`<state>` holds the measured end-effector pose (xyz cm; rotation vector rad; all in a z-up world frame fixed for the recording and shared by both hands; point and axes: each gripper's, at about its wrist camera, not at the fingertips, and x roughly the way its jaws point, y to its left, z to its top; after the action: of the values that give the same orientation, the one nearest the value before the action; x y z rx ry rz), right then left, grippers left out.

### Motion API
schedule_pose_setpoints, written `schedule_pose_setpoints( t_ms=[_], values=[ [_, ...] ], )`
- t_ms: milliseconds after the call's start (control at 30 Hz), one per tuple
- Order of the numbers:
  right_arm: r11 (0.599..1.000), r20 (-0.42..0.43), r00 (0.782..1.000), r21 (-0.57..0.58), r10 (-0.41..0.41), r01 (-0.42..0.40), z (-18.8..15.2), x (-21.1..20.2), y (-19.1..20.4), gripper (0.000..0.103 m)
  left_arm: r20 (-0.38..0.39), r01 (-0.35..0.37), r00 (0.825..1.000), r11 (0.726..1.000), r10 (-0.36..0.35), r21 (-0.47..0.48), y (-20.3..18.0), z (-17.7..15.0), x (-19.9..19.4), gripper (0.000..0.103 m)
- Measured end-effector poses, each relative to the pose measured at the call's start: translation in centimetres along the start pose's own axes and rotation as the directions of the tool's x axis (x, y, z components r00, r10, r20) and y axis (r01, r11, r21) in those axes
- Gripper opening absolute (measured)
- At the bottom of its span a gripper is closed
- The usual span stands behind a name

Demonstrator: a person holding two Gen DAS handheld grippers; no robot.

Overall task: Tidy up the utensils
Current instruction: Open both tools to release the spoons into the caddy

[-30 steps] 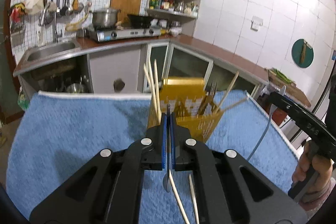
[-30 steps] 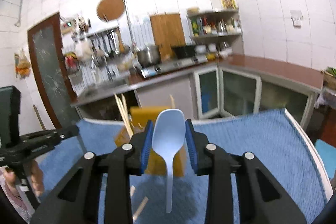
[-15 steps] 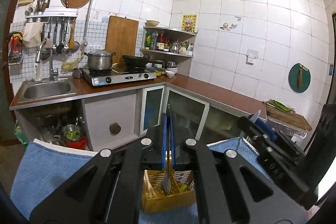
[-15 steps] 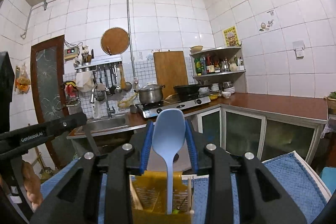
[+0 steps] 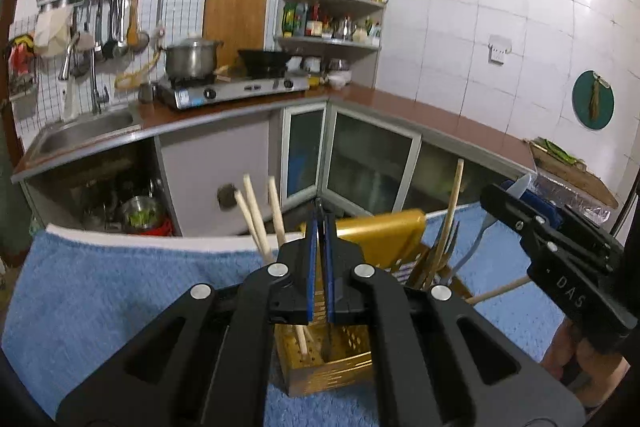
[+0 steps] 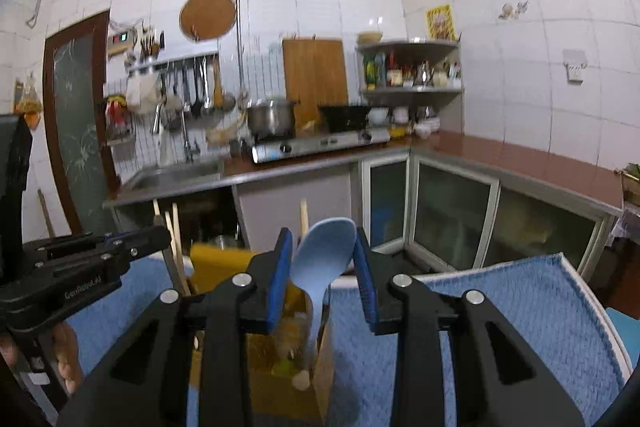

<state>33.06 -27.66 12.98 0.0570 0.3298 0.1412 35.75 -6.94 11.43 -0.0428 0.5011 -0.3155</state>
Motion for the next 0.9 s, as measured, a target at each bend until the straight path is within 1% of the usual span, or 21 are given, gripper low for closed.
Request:
schedule_pose_setpoints(
  t_ms=[100, 200, 233, 267, 300, 333, 367, 400, 433, 500, 533, 567, 600, 633, 700, 733, 900],
  values=[
    [1.000, -0.086, 0.996, -0.009, 0.002, -0.003, -1.3, 1.6, 0.1, 0.031, -0.052, -0.002, 0.999, 1.000, 0.002, 0.001, 0.4, -0.8, 1.0, 0.003],
    [1.000, -0.149, 0.989, -0.022, -0.004, 0.001, -2.3, 2.5, 0.3, 0.031, -0.079, -0.005, 0.997, 1.000, 0.005, 0.004, 0.5, -1.4, 1.0, 0.004],
    [1.000, -0.155, 0.988, -0.023, -0.006, 0.003, -2.5, 2.5, 0.3, 0.032, -0.085, -0.005, 0.996, 1.000, 0.005, 0.005, 0.6, -1.5, 0.7, 0.004],
    [1.000, -0.161, 0.987, -0.021, -0.007, 0.004, -2.6, 2.3, 0.2, 0.032, -0.092, -0.004, 0.996, 1.000, 0.005, 0.008, 0.6, -1.5, 0.4, 0.009],
    [1.000, -0.161, 0.987, -0.016, -0.003, 0.000, -2.6, 2.0, 0.1, 0.036, -0.098, -0.003, 0.995, 1.000, 0.004, 0.013, 0.6, -1.5, -0.1, 0.021],
    [1.000, -0.155, 0.988, -0.006, 0.000, -0.001, -2.4, 1.5, -0.1, 0.048, -0.096, -0.005, 0.995, 1.000, 0.007, 0.016, 0.6, -1.4, -0.8, 0.029],
    [1.000, -0.145, 0.989, 0.001, -0.004, 0.004, -2.1, 1.0, -0.2, 0.053, -0.083, -0.012, 0.996, 1.000, 0.013, 0.015, 0.8, -1.4, -1.8, 0.045],
    [1.000, -0.132, 0.991, 0.009, -0.007, 0.008, -1.7, 0.4, -0.3, 0.055, -0.067, -0.018, 0.998, 1.000, 0.019, 0.011, 0.9, -1.3, -2.8, 0.055],
    [1.000, -0.120, 0.993, 0.016, -0.005, 0.007, -1.3, -0.5, -0.4, 0.055, -0.053, -0.019, 0.998, 1.000, 0.020, 0.007, 1.0, -1.2, -3.7, 0.059],
    [1.000, -0.106, 0.994, 0.018, -0.013, 0.015, -0.6, -2.1, -0.7, 0.056, -0.045, -0.024, 0.999, 1.000, 0.024, -0.003, 1.4, -1.1, -5.5, 0.073],
    [1.000, -0.104, 0.994, 0.016, -0.018, 0.020, -0.4, -2.7, -0.8, 0.059, -0.044, -0.029, 0.999, 1.000, 0.029, -0.007, 1.6, -1.1, -6.0, 0.076],
    [0.999, -0.102, 0.994, 0.012, -0.031, 0.032, -0.3, -3.6, -1.0, 0.061, -0.041, -0.034, 0.999, 0.999, 0.034, -0.012, 1.8, -1.2, -6.7, 0.081],
    [0.999, -0.100, 0.994, 0.013, -0.040, 0.041, -0.2, -4.1, -1.1, 0.065, -0.036, -0.040, 0.999, 0.999, 0.039, -0.020, 2.0, -1.3, -7.6, 0.086],
    [0.998, -0.096, 0.994, 0.016, -0.054, 0.056, -0.3, -4.9, -1.3, 0.069, -0.032, -0.048, 0.998, 0.998, 0.048, -0.027, 2.3, -1.5, -8.4, 0.088],
    [0.997, -0.097, 0.993, 0.028, -0.068, 0.071, -0.9, -6.3, -1.6, 0.072, -0.030, -0.060, 0.998, 0.997, 0.059, -0.040, 2.7, -2.0, -9.5, 0.095],
    [0.997, -0.102, 0.992, 0.031, -0.074, 0.077, -1.1, -6.7, -1.7, 0.074, -0.037, -0.061, 0.998, 0.997, 0.059, -0.049, 2.9, -2.3, -9.7, 0.096],
    [0.990, -0.133, 0.982, 0.028, -0.134, 0.138, -4.0, -8.4, -2.2, 0.081, -0.126, -0.064, 0.991, 0.993, 0.051, -0.102, 3.5, -5.4, -9.6, 0.096]
  ],
)
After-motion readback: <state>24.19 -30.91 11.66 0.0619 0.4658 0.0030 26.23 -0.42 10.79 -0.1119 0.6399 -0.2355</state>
